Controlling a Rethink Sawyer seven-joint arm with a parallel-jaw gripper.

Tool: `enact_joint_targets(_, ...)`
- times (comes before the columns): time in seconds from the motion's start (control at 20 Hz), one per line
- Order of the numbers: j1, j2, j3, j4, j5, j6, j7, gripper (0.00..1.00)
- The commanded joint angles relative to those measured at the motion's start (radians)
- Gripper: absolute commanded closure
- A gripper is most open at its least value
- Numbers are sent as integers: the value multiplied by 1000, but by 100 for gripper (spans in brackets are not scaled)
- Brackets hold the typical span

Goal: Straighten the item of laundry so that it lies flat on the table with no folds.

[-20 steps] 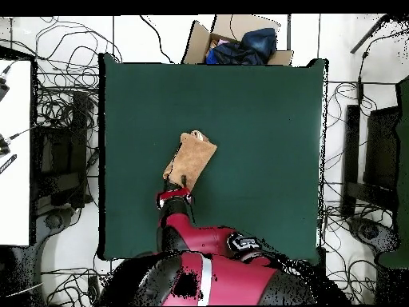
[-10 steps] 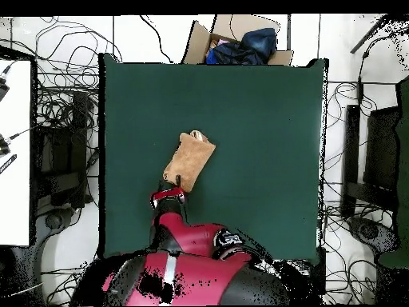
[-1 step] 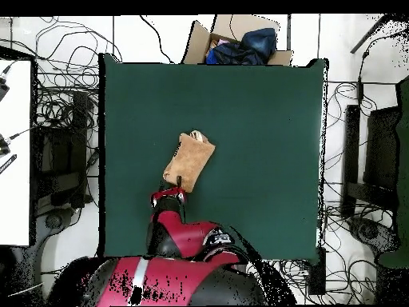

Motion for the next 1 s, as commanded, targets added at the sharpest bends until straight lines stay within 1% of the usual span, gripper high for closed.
enact_joint_targets(0.05, 101, -17, -122, -110, 118, 210, 34, 0)
enact_joint_targets(0.2, 151, -40, -183, -106, 140, 244, 20, 0)
enact_joint_targets(0.6, 181, -53, -219, -121, 109, 274, 68, 0)
enact_joint_targets(0.75, 180, -50, -216, -132, 80, 287, 69, 0)
enact_joint_targets(0.9, 147, -55, -172, -138, 26, 303, 72, 0)
enact_joint_targets(1.0, 120, -53, -141, -131, 4, 251, 108, 0)
